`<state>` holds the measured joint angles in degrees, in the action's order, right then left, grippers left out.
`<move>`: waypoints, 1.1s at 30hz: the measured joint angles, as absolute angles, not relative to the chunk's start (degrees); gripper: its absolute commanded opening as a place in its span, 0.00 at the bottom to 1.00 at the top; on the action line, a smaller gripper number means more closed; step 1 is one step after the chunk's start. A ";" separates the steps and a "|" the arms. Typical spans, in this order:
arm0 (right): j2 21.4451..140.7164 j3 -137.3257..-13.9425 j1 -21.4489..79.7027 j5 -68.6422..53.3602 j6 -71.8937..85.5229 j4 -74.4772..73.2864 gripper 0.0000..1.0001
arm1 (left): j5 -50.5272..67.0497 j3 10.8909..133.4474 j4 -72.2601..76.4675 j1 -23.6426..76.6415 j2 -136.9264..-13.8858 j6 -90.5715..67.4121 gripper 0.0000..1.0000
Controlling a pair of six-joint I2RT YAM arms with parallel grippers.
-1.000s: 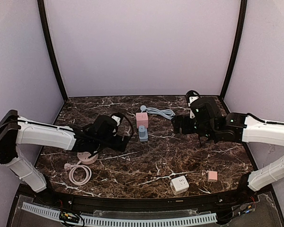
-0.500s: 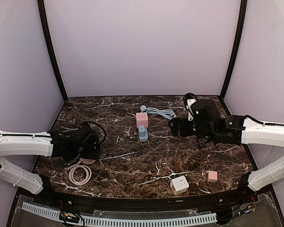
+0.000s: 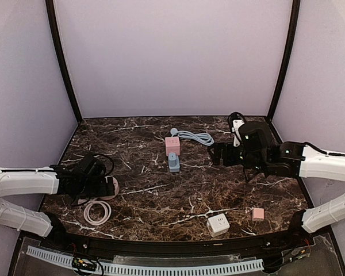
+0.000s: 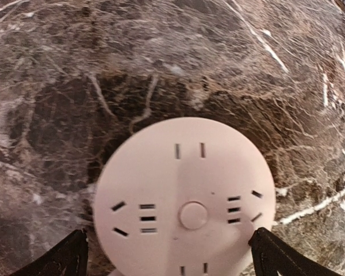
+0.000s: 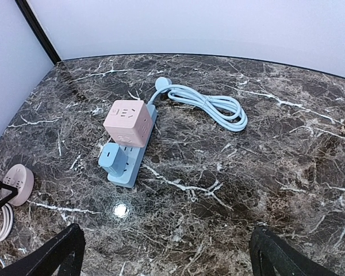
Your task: Insert the plug
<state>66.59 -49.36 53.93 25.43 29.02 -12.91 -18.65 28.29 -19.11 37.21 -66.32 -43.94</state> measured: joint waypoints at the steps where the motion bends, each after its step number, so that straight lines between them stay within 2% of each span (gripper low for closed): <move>1: 66.59 -49.34 53.93 25.43 29.02 -12.91 0.98 | -16.95 27.99 -17.91 37.21 -66.37 -43.70 0.97; 11: 65.60 -48.29 53.93 25.76 29.02 -13.32 0.99 | -6.37 27.81 -10.39 37.12 -69.67 -40.38 0.88; 17: 64.16 -47.57 53.93 26.26 29.04 -13.41 0.99 | -1.72 29.39 -5.39 39.05 -74.28 -39.03 0.87; 26: 61.54 -46.63 53.93 27.11 29.26 -14.26 0.99 | 1.34 43.11 -0.21 50.02 -91.59 -38.83 0.82; 33: 57.80 -45.45 53.93 28.16 29.87 -16.25 0.99 | 3.29 53.43 3.09 54.89 -101.95 -39.33 0.81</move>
<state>57.80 -45.45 53.93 28.16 29.87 -16.25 3.29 53.43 3.09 54.89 -101.95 -39.33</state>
